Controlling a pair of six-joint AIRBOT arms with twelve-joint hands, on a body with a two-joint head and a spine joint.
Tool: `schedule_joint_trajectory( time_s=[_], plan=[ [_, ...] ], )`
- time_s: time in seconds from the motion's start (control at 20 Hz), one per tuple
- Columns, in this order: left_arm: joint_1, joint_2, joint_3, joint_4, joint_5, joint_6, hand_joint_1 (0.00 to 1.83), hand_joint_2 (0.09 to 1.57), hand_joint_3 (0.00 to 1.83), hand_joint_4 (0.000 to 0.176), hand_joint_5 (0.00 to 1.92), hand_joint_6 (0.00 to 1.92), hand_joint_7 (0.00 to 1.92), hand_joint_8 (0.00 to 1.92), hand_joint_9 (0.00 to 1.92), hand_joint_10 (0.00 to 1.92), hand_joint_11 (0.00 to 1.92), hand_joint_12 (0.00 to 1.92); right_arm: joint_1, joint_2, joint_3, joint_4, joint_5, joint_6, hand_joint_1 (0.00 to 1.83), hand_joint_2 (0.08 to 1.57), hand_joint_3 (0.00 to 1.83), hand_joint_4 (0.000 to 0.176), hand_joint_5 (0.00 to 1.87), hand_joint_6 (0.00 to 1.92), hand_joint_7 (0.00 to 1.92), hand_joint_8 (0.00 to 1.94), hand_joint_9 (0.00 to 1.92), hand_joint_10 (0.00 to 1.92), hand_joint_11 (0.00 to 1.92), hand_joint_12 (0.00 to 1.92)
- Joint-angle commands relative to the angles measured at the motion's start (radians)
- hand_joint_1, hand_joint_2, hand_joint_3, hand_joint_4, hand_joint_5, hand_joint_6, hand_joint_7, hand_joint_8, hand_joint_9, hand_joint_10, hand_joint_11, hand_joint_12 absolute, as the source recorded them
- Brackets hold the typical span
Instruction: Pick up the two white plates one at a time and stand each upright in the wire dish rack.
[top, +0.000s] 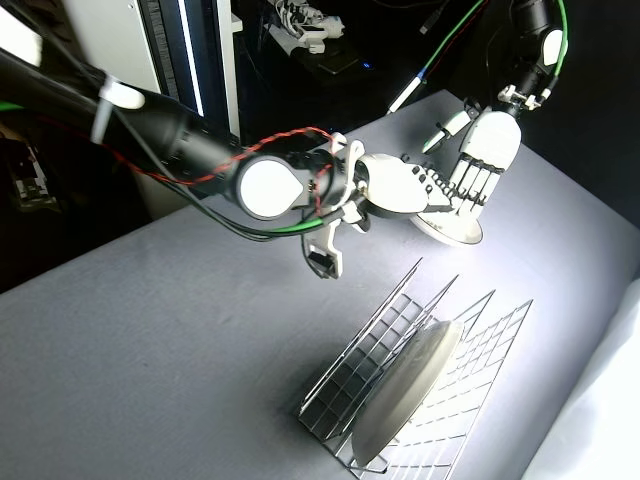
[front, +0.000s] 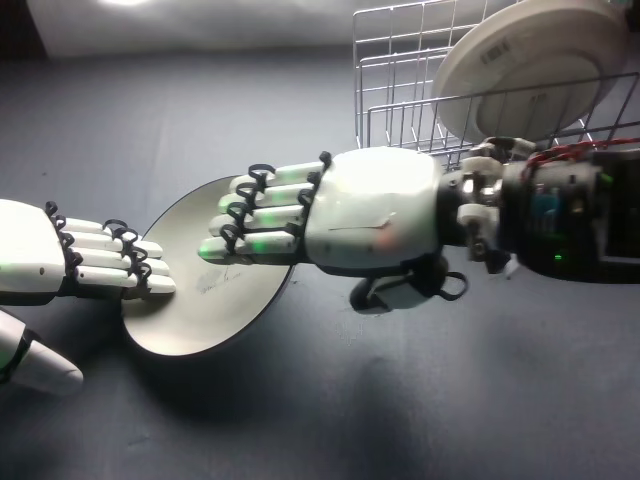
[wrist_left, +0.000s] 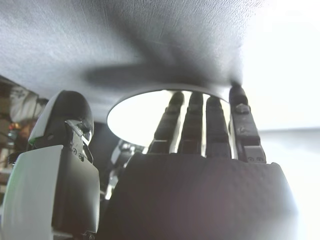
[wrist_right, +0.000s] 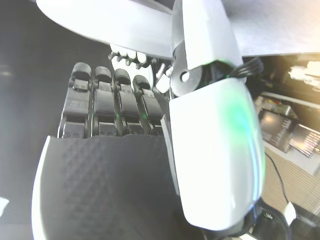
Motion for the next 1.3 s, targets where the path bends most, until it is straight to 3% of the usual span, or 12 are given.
schedule_joint_trajectory(
  time_s=[0.0,0.55,0.6,0.8,0.95,1.05,1.1,1.15,1.25],
  plan=[
    [0.029,-0.033,-0.012,0.148,-0.016,-0.022,0.0,1.21,0.0,0.0,0.06,0.0,0.02,0.0,0.01,0.0,0.01,0.03,0.002,-0.009,0.009,0.028,0.093,-0.004,1.35,0.99,0.0,0.0,0.0,0.0,0.0,0.0,0.0,0.0,0.01,0.01],
    [0.023,-0.037,-0.011,0.148,-0.017,-0.022,0.0,1.21,0.0,0.0,0.05,0.0,0.02,0.0,0.01,0.0,0.0,0.05,-0.012,-0.175,0.196,0.028,0.119,-0.004,1.4,1.02,0.01,0.0,0.0,0.0,0.0,0.0,0.0,0.0,0.05,0.03],
    [0.021,-0.037,-0.011,0.148,-0.017,-0.022,0.0,1.21,0.0,0.0,0.06,0.0,0.03,0.0,0.02,0.0,0.01,0.06,-0.009,-0.19,0.214,0.028,0.119,-0.003,1.4,1.04,0.0,0.0,0.0,0.0,0.0,0.0,0.0,0.0,0.01,0.17],
    [0.02,-0.037,-0.01,0.148,-0.017,-0.022,0.0,1.21,0.0,0.0,0.08,0.01,0.04,0.01,0.03,0.01,0.02,0.07,-0.008,-0.233,0.267,0.029,0.126,-0.001,1.44,1.06,0.0,0.0,0.03,0.01,0.01,0.0,0.0,0.0,0.0,0.39],
    [0.018,-0.038,-0.01,0.148,-0.016,-0.022,0.0,1.21,0.0,0.0,0.09,0.0,0.04,0.0,0.03,0.0,0.0,0.12,-0.008,-0.245,0.277,0.034,0.126,-0.002,1.37,1.03,0.0,0.0,0.17,0.02,0.14,0.01,0.11,0.02,0.0,0.7],
    [0.018,-0.038,-0.01,0.148,-0.016,-0.022,0.0,1.2,0.0,0.0,0.07,0.0,0.03,0.01,0.02,0.01,0.01,0.06,-0.008,-0.247,0.277,0.034,0.127,-0.002,1.34,0.99,0.0,0.0,0.38,0.03,0.33,0.01,0.27,0.03,0.0,0.87],
    [0.018,-0.038,-0.01,0.148,-0.016,-0.022,0.0,1.2,0.0,0.0,0.07,0.0,0.04,0.0,0.03,0.0,0.0,0.14,-0.008,-0.247,0.277,0.034,0.127,-0.002,1.31,0.99,0.0,0.0,0.44,0.03,0.39,0.02,0.33,0.04,0.0,0.98],
    [0.018,-0.038,-0.01,0.148,-0.016,-0.022,0.0,1.2,0.0,0.0,0.08,0.0,0.04,0.0,0.03,0.0,0.0,0.13,-0.008,-0.247,0.277,0.034,0.127,-0.002,1.31,1.01,0.0,0.0,0.54,0.05,0.51,0.04,0.48,0.08,0.06,1.17],
    [0.018,-0.037,-0.009,0.148,-0.016,-0.022,0.0,1.21,0.0,0.0,0.09,0.0,0.06,0.0,0.04,0.0,0.0,0.15,-0.008,-0.246,0.277,0.034,0.128,-0.004,1.3,1.06,0.0,0.0,0.81,0.06,0.8,0.03,0.81,0.13,0.29,1.27]
  ],
)
